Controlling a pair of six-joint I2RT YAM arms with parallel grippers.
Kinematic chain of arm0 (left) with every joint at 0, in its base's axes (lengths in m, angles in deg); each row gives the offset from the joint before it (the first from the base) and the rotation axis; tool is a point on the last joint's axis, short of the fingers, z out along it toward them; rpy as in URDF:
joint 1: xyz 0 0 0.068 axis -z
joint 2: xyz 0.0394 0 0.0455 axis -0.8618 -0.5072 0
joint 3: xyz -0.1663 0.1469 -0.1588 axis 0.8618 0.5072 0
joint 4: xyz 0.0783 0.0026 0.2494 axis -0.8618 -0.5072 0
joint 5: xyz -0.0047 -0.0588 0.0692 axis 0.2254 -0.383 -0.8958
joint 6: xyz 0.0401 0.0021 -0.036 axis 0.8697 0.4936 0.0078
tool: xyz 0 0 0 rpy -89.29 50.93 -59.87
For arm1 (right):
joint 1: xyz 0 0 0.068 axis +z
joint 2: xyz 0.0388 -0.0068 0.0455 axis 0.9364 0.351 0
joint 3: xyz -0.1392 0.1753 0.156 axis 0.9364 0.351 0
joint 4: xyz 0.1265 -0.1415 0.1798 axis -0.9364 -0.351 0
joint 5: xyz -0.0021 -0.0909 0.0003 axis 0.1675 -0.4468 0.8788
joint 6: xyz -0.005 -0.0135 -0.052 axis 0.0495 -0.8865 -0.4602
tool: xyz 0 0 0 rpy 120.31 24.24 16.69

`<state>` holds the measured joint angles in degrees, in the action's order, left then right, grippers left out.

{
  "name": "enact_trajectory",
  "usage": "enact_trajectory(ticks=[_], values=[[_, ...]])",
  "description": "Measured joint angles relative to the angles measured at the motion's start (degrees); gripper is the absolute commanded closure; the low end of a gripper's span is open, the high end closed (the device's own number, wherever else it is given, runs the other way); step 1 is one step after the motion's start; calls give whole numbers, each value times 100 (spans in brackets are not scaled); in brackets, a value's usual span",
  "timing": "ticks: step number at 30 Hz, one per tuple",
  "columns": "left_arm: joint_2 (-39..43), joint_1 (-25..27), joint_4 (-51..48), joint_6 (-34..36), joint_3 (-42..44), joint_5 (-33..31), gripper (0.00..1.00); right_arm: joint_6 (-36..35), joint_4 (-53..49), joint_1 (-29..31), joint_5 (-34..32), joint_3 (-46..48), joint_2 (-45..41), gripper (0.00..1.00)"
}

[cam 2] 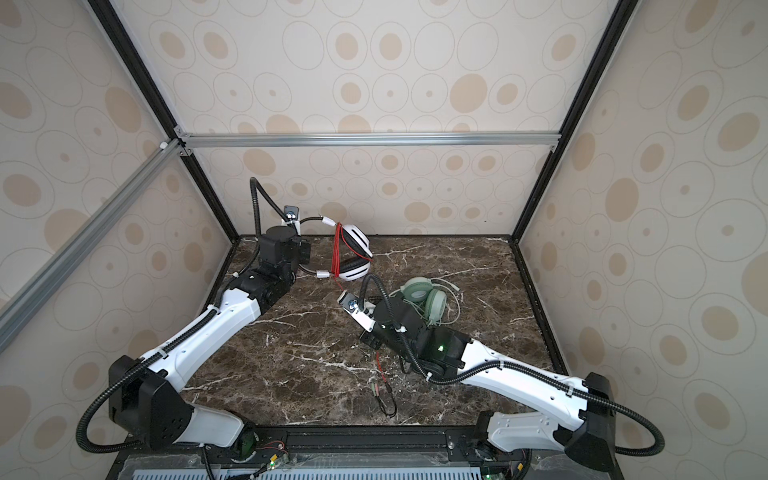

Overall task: Wrap the headphones
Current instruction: 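Lower the white headset to the table with the left gripper while right withdraws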

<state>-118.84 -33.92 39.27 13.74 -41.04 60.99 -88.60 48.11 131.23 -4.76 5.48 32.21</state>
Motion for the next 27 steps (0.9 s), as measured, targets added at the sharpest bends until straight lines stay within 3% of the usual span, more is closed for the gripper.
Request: enact_trajectory(ticks=[13, 27], values=[[660, 365, -1150, 527, 590, 535, 100, -835, -636, -450, -374, -1014, 498, 100], [1574, 597, -2251, 909, 691, 2081, 100, -1027, -984, -1040, -293, -1443, 699, 100]])
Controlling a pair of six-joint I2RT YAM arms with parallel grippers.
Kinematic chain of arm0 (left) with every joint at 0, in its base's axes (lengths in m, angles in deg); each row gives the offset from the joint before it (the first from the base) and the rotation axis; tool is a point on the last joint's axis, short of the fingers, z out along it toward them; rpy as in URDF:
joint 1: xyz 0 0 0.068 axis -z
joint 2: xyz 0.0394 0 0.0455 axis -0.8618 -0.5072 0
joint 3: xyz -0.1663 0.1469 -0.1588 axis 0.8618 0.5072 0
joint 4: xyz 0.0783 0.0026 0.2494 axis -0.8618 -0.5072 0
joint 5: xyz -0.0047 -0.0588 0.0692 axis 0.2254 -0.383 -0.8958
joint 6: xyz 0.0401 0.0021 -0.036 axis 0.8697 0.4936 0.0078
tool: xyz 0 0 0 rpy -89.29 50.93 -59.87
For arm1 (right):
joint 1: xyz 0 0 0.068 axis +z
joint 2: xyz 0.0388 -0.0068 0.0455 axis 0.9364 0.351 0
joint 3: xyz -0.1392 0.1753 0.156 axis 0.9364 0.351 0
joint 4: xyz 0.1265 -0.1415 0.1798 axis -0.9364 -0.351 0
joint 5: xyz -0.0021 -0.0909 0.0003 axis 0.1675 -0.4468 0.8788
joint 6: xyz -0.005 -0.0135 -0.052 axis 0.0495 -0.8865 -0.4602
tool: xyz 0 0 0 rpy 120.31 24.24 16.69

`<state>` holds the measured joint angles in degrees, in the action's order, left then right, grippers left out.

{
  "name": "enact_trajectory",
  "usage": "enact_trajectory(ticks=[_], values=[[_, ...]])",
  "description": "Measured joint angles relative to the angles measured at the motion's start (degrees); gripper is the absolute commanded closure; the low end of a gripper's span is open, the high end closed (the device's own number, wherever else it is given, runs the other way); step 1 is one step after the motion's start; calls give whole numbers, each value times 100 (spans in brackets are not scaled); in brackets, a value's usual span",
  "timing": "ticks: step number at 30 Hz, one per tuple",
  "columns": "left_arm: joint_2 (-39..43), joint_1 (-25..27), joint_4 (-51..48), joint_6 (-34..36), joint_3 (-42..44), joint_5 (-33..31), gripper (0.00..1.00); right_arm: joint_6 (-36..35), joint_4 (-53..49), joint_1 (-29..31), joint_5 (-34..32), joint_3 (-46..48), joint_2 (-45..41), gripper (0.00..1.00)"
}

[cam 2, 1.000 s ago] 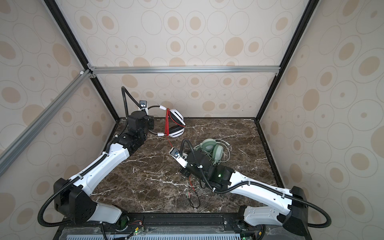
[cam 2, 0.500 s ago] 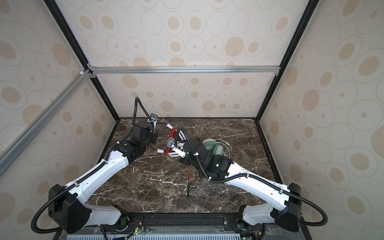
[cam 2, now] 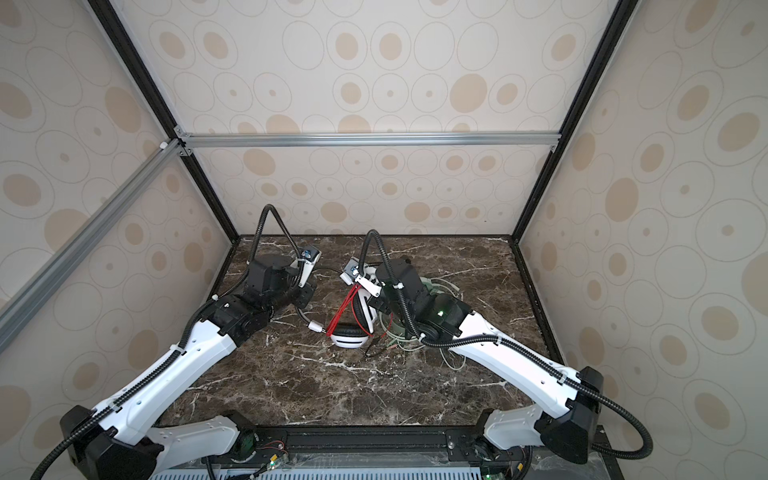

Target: Wrap the headphones

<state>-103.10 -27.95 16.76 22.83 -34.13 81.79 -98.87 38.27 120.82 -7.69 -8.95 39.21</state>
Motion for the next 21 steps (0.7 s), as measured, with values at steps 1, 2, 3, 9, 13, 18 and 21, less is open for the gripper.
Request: enact_trajectory(ticks=[1, 2, 3, 9, 13, 18, 21], values=[[66, 7, -50, 2, 13, 105, 100, 2, -2, -50, 35, -28, 33, 100], [133, 11, -85, 7, 24, 219, 100, 7, -7, -103, 72, -52, 70, 100], [197, 11, -103, 7, 35, 319, 100, 11, -24, -149, 111, -79, 105, 100], [498, 39, -129, 7, 66, 813, 100, 216, -81, -516, 479, -116, 267, 100], [612, 55, -125, 0, 63, 1045, 100, 468, -105, -800, 817, -116, 275, 99], [671, 59, -118, -24, -9, 1241, 100, 776, -92, -1108, 1307, -92, 260, 98], [713, 59, -116, -24, -94, 1386, 100, 918, -74, -1217, 1558, -13, 201, 96]])
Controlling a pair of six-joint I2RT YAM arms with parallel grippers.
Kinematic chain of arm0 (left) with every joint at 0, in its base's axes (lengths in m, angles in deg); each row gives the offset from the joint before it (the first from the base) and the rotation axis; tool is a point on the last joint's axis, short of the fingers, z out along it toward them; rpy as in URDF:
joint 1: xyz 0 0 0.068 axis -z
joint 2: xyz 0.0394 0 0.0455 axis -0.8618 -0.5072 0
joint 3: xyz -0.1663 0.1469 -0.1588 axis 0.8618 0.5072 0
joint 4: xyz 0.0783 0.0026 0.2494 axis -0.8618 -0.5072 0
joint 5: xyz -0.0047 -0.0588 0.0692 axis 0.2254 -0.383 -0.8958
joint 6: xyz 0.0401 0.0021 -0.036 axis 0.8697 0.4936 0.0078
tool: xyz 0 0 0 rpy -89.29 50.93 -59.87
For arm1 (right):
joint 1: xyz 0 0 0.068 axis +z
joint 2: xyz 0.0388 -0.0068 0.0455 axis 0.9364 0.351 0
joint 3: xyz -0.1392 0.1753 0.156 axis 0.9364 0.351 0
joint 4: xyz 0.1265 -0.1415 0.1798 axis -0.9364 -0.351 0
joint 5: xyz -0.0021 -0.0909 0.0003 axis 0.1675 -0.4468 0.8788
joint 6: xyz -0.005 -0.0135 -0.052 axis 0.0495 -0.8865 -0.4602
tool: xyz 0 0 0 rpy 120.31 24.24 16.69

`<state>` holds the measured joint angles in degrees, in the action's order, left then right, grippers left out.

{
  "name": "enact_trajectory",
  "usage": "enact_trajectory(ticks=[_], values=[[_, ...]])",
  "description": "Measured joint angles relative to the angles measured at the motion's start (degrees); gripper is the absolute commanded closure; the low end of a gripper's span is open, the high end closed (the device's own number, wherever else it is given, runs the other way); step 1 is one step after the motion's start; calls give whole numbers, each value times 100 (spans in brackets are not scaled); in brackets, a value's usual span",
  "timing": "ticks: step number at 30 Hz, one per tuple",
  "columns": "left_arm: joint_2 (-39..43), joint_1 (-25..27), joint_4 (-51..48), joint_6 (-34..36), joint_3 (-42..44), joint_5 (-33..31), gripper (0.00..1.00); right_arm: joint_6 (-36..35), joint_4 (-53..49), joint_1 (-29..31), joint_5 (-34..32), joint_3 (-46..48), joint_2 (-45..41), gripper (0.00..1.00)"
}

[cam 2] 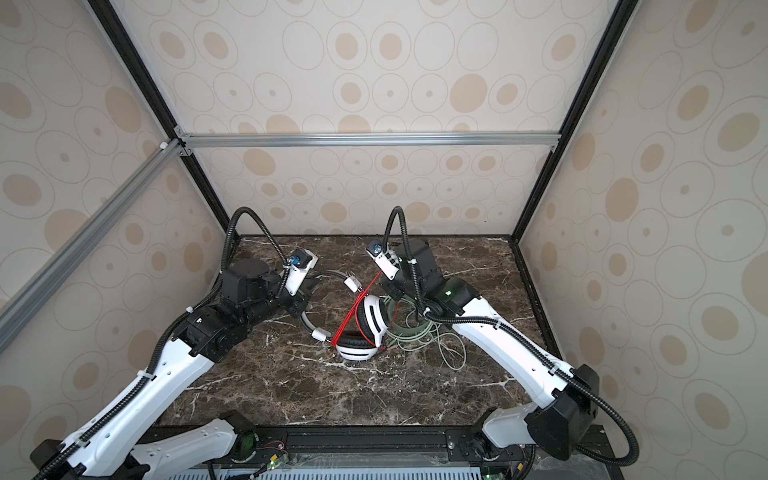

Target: Wrap the headphones

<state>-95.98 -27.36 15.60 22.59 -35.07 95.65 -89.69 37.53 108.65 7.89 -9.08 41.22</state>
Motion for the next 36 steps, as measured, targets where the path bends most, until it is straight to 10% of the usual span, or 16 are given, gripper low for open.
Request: enact_trajectory(ticks=[36], values=[[-251, 11, 715, -767, -1849, 1333, 100, 1513, 2608, -367, 1965, 2105, -933, 87]])
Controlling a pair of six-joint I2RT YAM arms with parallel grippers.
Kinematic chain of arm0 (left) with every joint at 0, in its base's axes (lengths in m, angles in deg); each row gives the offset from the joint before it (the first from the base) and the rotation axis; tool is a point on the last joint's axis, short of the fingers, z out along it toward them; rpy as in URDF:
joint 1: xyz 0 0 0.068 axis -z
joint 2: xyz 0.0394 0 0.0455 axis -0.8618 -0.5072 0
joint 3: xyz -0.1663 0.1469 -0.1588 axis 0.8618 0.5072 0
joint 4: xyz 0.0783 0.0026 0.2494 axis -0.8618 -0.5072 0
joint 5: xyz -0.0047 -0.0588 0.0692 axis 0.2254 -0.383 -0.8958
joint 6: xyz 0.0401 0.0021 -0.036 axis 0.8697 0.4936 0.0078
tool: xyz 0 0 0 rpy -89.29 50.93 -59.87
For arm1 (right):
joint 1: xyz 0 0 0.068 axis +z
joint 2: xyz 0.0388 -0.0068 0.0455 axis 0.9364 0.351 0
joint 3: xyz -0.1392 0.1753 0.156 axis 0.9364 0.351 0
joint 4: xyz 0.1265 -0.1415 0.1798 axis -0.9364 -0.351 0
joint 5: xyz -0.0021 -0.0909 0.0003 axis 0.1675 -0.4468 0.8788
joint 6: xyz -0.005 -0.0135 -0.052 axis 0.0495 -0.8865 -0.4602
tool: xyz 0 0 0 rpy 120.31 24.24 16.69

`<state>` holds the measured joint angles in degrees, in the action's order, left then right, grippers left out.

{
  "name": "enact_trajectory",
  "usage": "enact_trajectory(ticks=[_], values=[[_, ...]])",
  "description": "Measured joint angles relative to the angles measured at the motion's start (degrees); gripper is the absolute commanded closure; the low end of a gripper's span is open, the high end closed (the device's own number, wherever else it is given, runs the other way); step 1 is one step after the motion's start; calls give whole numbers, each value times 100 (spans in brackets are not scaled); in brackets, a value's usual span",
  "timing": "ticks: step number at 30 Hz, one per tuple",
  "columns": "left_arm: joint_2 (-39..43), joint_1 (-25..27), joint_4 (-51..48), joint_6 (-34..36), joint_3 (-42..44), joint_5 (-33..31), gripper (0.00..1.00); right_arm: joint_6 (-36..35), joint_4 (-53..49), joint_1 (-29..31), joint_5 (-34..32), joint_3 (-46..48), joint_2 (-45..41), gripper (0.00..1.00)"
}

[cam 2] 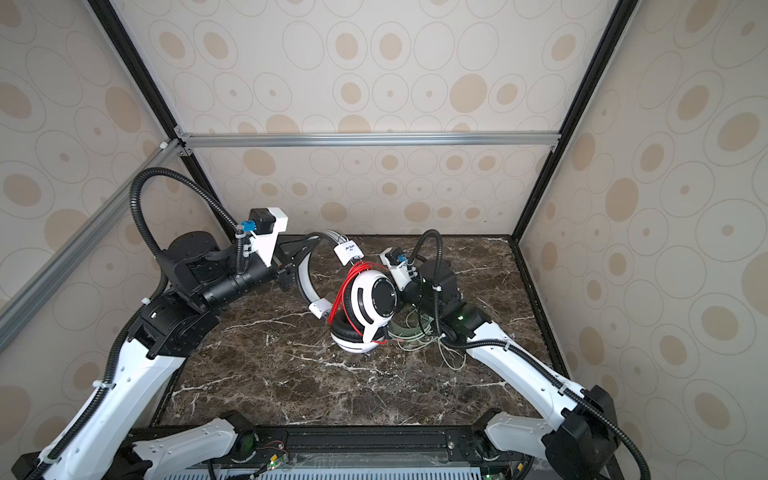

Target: Wrap the headphones

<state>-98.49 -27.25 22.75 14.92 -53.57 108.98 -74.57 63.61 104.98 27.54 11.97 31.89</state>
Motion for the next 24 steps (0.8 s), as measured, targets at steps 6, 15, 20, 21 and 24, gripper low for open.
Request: enact_trajectory(ticks=[6, 15, 20, 21, 24], values=[[-229, 0, 160, -297, -317, -55, 100, 225, 603, -4, 232, 586, -240, 71], [-420, 2, 341, -656, -695, -133, 100, 544, 1447, -26, 365, 1292, -291, 45], [-459, 4, 354, -767, -704, -205, 100, 798, 1856, -26, 417, 1591, -289, 46], [-472, 4, 352, -785, -706, -227, 100, 870, 1945, -26, 437, 1668, -284, 46], [-535, 4, 348, -815, -745, -271, 100, 1045, 2205, -26, 490, 1910, -280, 47]])
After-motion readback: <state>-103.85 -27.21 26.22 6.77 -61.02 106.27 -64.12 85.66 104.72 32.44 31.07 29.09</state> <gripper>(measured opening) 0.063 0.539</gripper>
